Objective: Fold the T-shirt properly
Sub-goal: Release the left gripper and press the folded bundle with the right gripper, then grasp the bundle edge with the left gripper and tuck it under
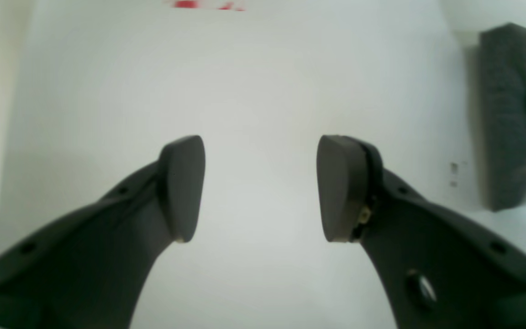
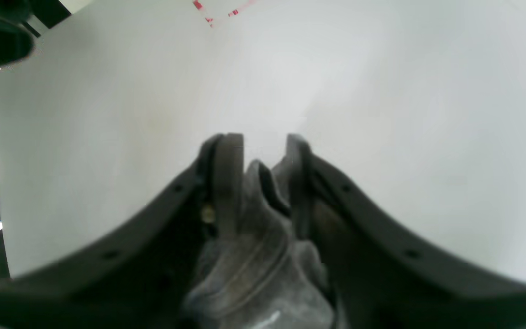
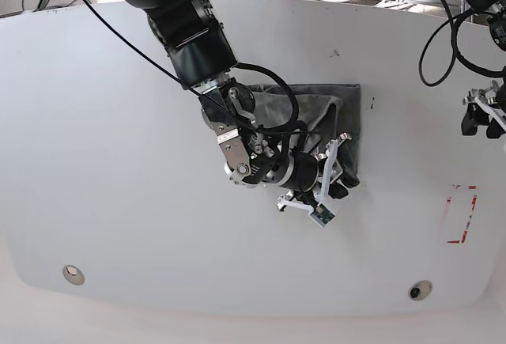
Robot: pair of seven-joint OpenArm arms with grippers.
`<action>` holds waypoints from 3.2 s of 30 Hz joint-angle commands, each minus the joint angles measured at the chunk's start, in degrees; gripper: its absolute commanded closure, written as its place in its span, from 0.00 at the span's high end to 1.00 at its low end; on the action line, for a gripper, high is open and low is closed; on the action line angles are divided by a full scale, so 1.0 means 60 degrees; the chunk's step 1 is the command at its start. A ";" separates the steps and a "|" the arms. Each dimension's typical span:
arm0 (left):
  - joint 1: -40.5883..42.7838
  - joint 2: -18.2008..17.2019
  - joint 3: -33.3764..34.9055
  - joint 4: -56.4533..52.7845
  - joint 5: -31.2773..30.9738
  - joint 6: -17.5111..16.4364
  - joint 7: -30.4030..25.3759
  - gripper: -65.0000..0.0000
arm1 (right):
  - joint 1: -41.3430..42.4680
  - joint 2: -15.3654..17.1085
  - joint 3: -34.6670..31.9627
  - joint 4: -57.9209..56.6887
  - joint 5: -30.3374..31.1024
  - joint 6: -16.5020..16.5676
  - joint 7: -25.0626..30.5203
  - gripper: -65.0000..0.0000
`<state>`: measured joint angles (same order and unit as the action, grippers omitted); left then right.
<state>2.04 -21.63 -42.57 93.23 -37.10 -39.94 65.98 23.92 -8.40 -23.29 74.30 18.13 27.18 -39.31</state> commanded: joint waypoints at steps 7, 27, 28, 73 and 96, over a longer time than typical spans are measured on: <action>0.0150 0.0594 0.1519 0.0894 -0.0095 -0.0009 -0.0205 0.56 | 0.0372 -0.0099 0.0035 0.0488 0.0150 -0.0010 0.0244 1.00; 0.0077 0.1986 0.6325 0.2403 -0.0036 -0.0009 -0.0937 0.56 | -0.0756 0.1833 0.1881 0.1983 0.0092 0.0078 0.0112 0.23; 0.0077 0.1986 0.6560 0.2359 -0.0021 -0.0009 -0.1113 0.53 | -0.0859 0.1921 0.1911 0.1953 0.0063 0.0078 0.0141 0.15; -0.3894 0.1619 0.9549 -0.5128 0.2308 -0.0009 -0.3970 0.24 | -0.5108 0.3562 0.3054 0.1352 0.0136 0.0034 0.4009 0.16; -0.4656 0.1898 0.9343 -0.1304 0.2294 -0.0009 -0.2695 0.24 | -0.6016 0.2859 0.3376 0.4532 0.0048 0.0005 0.2281 0.16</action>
<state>-24.84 -9.91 15.00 81.19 -22.55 -39.94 49.19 -13.08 8.69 -4.12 98.59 17.74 26.96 -25.93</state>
